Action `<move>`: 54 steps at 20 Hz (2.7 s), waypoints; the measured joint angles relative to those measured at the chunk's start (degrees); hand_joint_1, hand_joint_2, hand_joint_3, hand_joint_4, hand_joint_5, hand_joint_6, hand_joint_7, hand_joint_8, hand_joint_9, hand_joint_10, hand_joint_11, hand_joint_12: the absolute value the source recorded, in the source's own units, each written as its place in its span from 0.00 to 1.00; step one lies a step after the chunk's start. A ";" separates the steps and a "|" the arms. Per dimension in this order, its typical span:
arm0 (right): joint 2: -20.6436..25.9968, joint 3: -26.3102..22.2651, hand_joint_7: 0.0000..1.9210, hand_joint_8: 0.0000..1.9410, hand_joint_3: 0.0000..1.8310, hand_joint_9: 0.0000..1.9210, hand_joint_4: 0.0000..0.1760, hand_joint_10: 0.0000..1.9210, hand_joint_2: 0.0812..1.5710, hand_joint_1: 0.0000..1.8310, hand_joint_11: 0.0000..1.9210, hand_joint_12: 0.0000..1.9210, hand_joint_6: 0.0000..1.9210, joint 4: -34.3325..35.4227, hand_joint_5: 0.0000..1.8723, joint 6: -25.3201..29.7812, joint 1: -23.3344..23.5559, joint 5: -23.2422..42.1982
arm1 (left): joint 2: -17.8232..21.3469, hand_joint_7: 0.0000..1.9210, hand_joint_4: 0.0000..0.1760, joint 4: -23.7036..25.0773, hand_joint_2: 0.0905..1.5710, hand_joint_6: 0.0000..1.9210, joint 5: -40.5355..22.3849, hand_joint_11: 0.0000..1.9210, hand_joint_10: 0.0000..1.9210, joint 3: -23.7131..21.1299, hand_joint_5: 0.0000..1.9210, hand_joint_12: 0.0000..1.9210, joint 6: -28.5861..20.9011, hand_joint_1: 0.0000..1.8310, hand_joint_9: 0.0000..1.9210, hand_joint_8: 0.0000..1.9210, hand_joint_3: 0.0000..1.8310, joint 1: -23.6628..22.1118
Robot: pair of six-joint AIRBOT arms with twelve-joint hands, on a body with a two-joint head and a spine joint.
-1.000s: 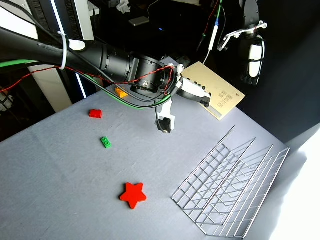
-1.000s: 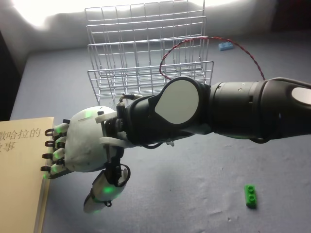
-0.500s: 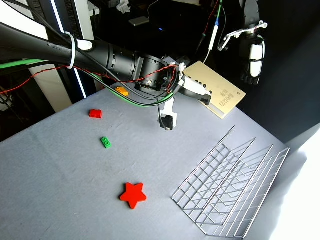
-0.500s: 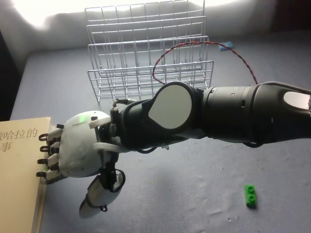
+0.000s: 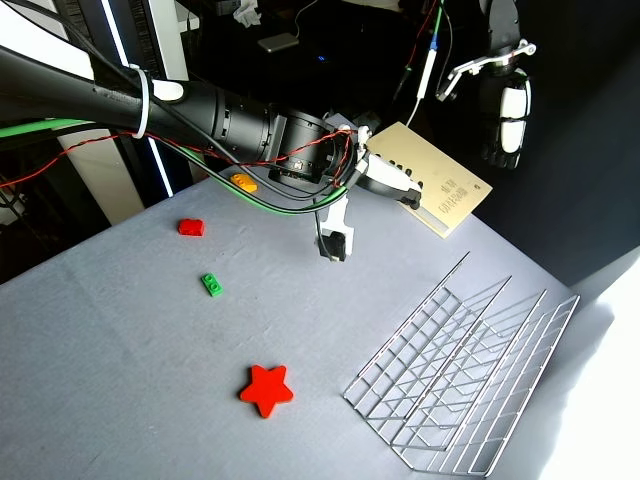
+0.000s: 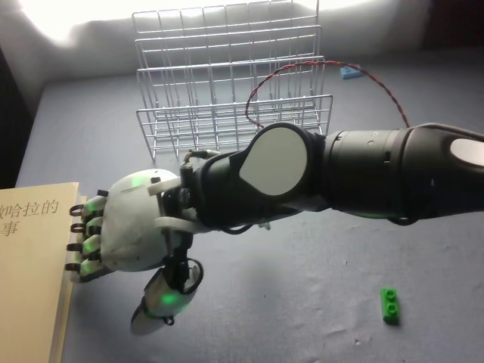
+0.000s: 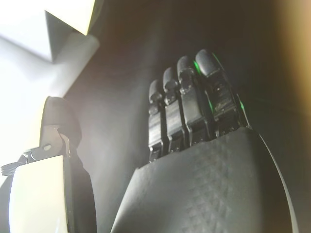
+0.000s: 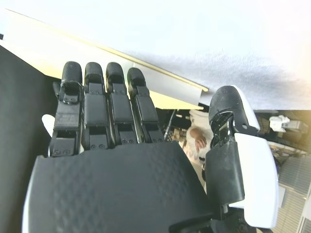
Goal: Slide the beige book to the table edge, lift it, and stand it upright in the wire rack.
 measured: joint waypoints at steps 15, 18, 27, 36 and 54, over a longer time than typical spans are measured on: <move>5.31 -2.21 0.10 0.00 0.00 0.10 0.00 0.00 0.73 0.06 0.00 0.28 0.00 -0.09 0.11 0.07 -0.15 0.33 | -4.24 0.21 0.00 0.04 0.63 0.00 -1.44 0.02 0.00 -0.07 0.19 0.50 2.21 0.45 0.21 0.00 0.00 -2.60; 7.82 -4.44 0.09 0.00 0.00 0.09 0.00 0.00 0.73 0.06 0.00 0.27 0.00 0.02 0.10 0.50 -0.15 0.11 | -4.55 0.21 0.00 0.07 0.63 0.00 -3.13 0.03 0.00 -1.36 0.19 0.48 3.56 0.45 0.22 0.00 0.00 -3.10; 14.23 -4.66 0.10 0.00 0.00 0.09 0.00 0.00 0.72 0.06 0.00 0.26 0.00 -0.28 0.09 -0.68 1.33 3.52 | -5.01 0.21 0.00 0.31 0.62 0.01 -5.03 0.03 0.00 -3.13 0.19 0.48 4.17 0.46 0.22 0.00 0.00 -3.69; 23.32 -7.28 0.09 0.00 0.00 0.09 0.00 0.00 0.72 0.06 0.00 0.29 0.00 -0.35 0.09 -0.98 2.73 4.98 | -5.57 0.20 0.00 0.31 0.63 0.00 -5.84 0.03 0.00 -4.55 0.19 0.48 4.59 0.45 0.21 0.00 0.00 -3.72; 35.39 -8.13 0.12 0.00 0.00 0.12 0.00 0.00 0.71 0.09 0.00 0.34 0.00 -0.55 0.13 -0.83 3.52 10.54 | -5.73 0.44 0.00 1.84 0.73 0.47 -8.20 0.29 0.06 -4.87 0.43 0.51 5.68 0.62 0.45 0.04 0.00 -4.52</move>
